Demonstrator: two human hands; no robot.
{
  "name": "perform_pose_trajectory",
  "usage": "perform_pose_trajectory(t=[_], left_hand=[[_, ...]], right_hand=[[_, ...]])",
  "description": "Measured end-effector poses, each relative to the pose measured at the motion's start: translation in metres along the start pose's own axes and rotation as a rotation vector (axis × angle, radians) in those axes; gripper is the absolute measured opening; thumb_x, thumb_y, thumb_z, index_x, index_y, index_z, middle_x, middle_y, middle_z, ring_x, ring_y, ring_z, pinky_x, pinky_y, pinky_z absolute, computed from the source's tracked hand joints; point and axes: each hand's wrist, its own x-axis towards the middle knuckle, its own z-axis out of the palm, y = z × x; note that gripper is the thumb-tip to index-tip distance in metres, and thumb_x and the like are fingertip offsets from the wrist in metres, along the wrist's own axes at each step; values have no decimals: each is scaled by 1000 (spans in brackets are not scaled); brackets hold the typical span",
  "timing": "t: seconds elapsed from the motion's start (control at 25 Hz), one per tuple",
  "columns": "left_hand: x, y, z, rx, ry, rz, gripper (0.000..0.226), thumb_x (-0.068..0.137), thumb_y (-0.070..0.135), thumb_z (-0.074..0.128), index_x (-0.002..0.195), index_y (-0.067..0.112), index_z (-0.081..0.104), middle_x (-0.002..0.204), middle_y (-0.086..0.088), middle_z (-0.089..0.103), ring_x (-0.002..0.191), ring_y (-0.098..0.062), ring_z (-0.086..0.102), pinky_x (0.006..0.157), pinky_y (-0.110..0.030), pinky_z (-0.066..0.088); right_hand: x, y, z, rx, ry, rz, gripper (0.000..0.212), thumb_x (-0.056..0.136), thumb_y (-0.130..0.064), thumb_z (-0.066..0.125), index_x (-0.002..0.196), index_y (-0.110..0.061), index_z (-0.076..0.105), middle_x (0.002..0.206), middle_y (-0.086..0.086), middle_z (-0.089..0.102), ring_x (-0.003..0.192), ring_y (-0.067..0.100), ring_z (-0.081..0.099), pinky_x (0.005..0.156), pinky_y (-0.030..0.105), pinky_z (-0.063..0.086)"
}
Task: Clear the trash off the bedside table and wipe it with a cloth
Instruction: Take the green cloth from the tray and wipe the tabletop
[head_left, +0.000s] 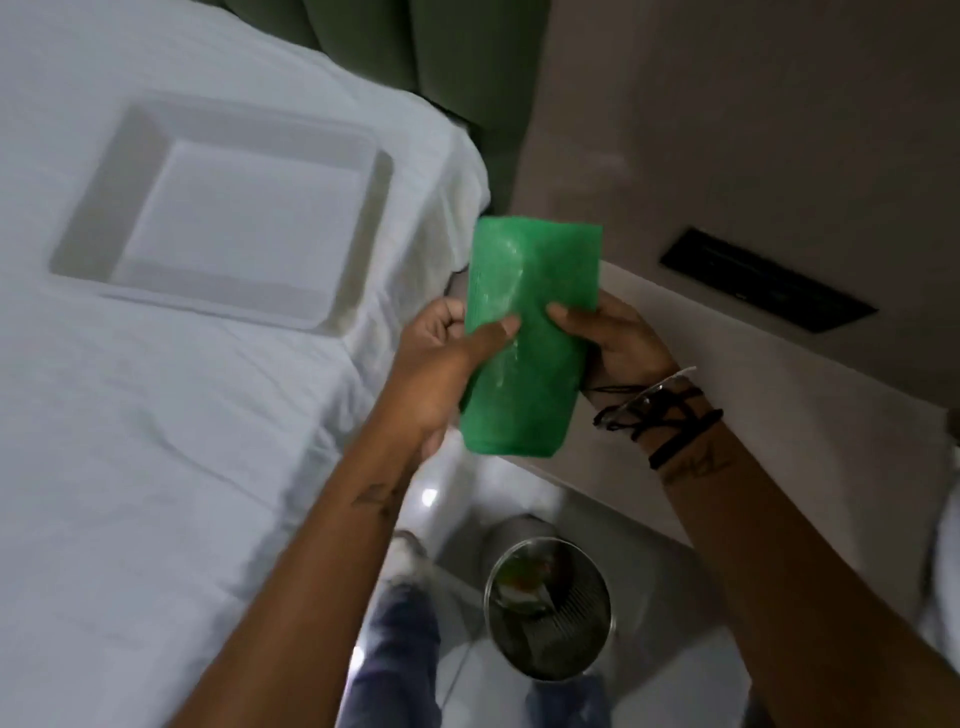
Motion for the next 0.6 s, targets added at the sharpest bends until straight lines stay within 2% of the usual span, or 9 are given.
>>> perform_pose_trajectory(t=[0.08,0.16,0.24,0.32,0.4,0.44,0.52,0.6], left_hand=[[-19,-77,28,25,37,-70,23,73,31,83,84,20,65,87,-11,74,74,-23,71,67,-37,59],[-42,-165,34,237,196,-157,24,74,33,83,86,25,64,93,-8,71,82,-22,67,72,-34,52],[-81,-253,28,634,366,-350,40,78,34,81,109,15,64,112,-16,68,102,-32,64,86,-35,47],[-115,-318,17,835,388,-623,62,82,35,77,125,-3,54,124,-27,63,115,-40,60,94,-39,47],[-132,-370,12,867,366,-794,69,82,37,76,124,-11,52,123,-32,63,115,-42,60,93,-41,48],[-134,-388,9,873,320,-835,64,85,36,73,123,-13,53,122,-32,63,115,-41,61,93,-41,49],[-128,-409,7,878,230,-840,42,95,25,61,118,-11,60,120,-29,66,113,-38,64,90,-37,50],[-118,-418,4,814,277,-834,26,94,8,57,106,-13,66,106,-31,71,100,-40,70,80,-39,56]], right_hand=[[-39,15,-59,-195,220,-12,42,86,6,54,127,10,47,119,30,56,106,42,56,96,55,48],[-67,22,-113,-603,432,-40,38,86,7,56,124,0,54,113,21,64,99,32,63,89,45,53],[-90,27,-167,-993,614,-52,39,86,4,53,123,-8,56,108,17,68,96,32,65,82,37,52],[-102,34,-205,-1270,773,-24,43,83,1,50,124,-11,53,102,24,68,90,41,64,78,42,51],[-98,46,-229,-1481,813,52,44,83,-4,53,126,-13,49,101,27,66,91,48,62,77,46,51],[-90,52,-234,-1550,785,94,45,84,-7,53,128,-14,47,107,27,65,95,48,61,80,47,51],[-72,66,-242,-1597,723,156,46,89,-12,52,133,-12,42,118,25,61,106,47,58,88,50,49],[-55,85,-248,-1608,680,185,49,90,-14,50,137,-12,37,124,24,57,111,45,56,92,50,48]])
